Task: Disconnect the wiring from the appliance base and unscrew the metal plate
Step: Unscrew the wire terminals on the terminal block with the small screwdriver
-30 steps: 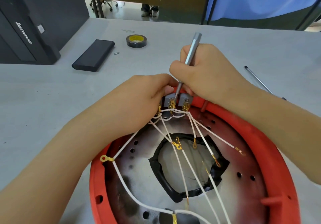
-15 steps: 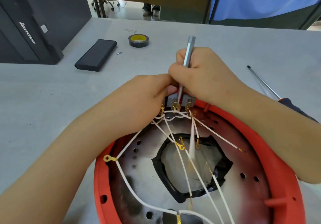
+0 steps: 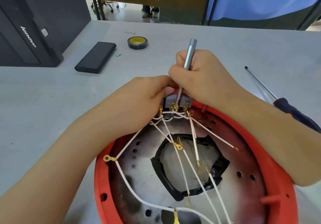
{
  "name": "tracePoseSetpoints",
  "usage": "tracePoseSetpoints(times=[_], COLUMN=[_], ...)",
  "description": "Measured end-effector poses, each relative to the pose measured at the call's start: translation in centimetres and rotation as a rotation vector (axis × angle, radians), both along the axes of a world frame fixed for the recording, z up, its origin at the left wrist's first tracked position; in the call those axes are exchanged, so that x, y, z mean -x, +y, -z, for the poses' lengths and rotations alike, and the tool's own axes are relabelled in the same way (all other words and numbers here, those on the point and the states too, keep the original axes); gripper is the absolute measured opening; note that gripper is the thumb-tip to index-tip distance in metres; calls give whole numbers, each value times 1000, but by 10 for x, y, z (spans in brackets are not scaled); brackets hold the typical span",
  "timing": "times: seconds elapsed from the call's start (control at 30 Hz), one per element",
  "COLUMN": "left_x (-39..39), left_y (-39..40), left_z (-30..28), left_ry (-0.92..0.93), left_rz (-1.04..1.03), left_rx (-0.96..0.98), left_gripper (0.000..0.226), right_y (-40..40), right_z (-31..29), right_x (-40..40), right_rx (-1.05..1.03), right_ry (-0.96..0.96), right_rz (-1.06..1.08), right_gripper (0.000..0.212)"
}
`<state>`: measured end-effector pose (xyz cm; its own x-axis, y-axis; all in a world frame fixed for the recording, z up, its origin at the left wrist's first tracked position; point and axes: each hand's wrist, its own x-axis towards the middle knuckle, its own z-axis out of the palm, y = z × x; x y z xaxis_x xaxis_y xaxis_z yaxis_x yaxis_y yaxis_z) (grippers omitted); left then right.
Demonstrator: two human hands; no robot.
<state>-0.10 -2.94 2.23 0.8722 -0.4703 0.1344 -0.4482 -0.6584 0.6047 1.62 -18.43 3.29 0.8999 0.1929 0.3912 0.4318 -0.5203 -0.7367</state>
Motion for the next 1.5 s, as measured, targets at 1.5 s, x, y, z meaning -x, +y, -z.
tracePoseSetpoints(times=[1.5], left_x=[7], left_y=[17], left_z=[2], left_ry=[286], left_rz=[-53], left_rx=[282], left_gripper=[26], right_y=[10], right_z=[2], right_x=[8], right_rx=[-18], right_ry=[-10], right_rz=[-63], right_gripper=[39])
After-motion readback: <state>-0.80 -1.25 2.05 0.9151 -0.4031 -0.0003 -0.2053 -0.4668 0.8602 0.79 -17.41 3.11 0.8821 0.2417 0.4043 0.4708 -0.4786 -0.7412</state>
